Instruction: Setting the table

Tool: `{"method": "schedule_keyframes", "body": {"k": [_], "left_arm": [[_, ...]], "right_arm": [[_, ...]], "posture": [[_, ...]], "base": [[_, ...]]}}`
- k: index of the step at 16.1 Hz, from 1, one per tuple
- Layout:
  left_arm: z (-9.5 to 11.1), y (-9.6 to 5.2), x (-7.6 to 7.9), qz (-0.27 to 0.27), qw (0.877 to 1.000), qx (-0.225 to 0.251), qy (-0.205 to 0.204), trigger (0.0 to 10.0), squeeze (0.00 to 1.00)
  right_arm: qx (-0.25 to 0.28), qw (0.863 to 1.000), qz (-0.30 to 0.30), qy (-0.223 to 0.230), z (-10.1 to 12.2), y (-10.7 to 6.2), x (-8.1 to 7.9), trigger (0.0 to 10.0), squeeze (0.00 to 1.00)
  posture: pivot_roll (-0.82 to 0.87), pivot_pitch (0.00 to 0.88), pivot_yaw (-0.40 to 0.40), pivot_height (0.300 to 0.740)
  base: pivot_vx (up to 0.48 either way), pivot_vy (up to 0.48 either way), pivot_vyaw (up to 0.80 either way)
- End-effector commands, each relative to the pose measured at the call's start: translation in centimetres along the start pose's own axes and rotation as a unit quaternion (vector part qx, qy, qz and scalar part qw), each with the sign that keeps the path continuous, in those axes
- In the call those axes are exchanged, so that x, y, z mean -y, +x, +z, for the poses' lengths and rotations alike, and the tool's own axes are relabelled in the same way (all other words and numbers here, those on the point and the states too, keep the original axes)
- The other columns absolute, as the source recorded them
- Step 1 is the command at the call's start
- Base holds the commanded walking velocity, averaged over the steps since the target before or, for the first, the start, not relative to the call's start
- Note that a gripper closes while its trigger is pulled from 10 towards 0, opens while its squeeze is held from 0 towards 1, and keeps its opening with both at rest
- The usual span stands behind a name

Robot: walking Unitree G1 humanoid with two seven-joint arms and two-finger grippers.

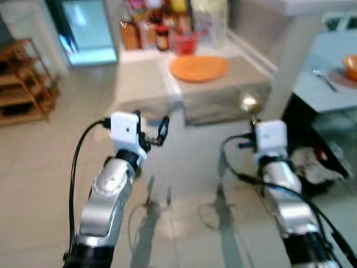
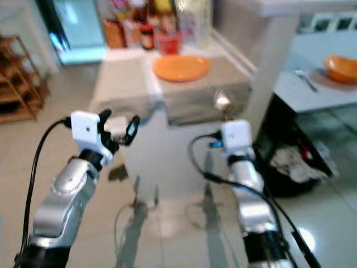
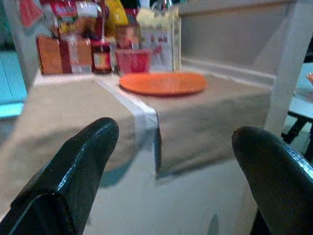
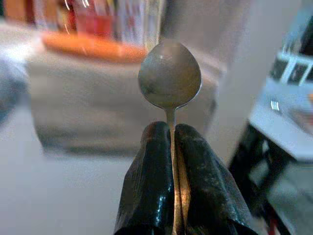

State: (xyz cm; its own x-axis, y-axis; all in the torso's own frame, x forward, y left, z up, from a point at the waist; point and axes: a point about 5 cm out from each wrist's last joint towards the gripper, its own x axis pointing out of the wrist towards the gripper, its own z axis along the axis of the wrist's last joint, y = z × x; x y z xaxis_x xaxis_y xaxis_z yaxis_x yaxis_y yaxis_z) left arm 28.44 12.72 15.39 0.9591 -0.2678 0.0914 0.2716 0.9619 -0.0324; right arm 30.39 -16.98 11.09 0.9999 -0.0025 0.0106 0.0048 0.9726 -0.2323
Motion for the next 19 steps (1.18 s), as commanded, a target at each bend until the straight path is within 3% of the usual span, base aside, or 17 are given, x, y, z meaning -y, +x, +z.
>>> {"method": "schedule_keyframes", "body": {"k": [1, 2, 5, 7, 12, 16, 19], "left_arm": [[-0.6, -0.1, -0.8, 0.019, 1.0, -0.018, 0.001, 10.0, 0.0], [-1.7, -0.2, -1.0, 0.04, 0.998, -0.045, -0.018, 10.0, 0.0], [-2.5, 0.2, -1.2, 0.074, 0.995, -0.059, -0.025, 10.0, 0.0], [-2.6, 0.4, -1.2, 0.077, 0.995, -0.058, -0.029, 10.0, 0.0], [-2.7, 0.5, -0.9, 0.069, 0.996, -0.06, -0.022, 10.0, 0.0], [-2.9, 0.8, -0.7, 0.067, 0.996, -0.063, -0.022, 10.0, 0.0], [-3.0, 0.9, -0.6, 0.061, 0.996, -0.065, -0.018, 10.0, 0.0]], "right_arm": [[-0.009, 1.0, 0.02, 0.022, 0.0, 0.1, -1.0, 0.0, 0.0], [-0.028, 0.998, 0.048, 0.026, -0.5, -0.1, -1.6, 0.0, 0.0], [-0.013, 0.995, 0.09, -0.028, -0.1, -0.2, -2.7, 0.0, 0.0], [-0.007, 0.995, 0.091, -0.029, 0.2, -0.1, -2.8, 0.0, 0.0], [-0.001, 0.996, 0.078, -0.034, 0.3, 0.2, -2.4, 0.0, 0.0], [0.011, 0.994, 0.092, -0.062, 0.5, 0.0, -2.8, 0.0, 0.0], [0.01, 0.995, 0.085, -0.047, 0.4, 0.0, -2.6, 0.0, 0.0]], "posture": [[-0.08, 0.0, 0.046, 0.736], [-0.08, 0.0, 0.046, 0.736], [-0.08, 0.0, 0.043, 0.736], [-0.08, 0.0, 0.042, 0.736], [-0.08, 0.0, 0.043, 0.736], [-0.09, 0.0, 0.046, 0.736], [-0.09, 0.0, 0.045, 0.736]], "base": [[0.0, -0.48, 0.0], [0.0, -0.48, 0.0], [0.0, -0.471, 0.0], [0.0, -0.458, 0.0], [0.0, -0.454, 0.64], [0.0, -0.445, 0.2], [0.0, -0.442, 0.52]]}}
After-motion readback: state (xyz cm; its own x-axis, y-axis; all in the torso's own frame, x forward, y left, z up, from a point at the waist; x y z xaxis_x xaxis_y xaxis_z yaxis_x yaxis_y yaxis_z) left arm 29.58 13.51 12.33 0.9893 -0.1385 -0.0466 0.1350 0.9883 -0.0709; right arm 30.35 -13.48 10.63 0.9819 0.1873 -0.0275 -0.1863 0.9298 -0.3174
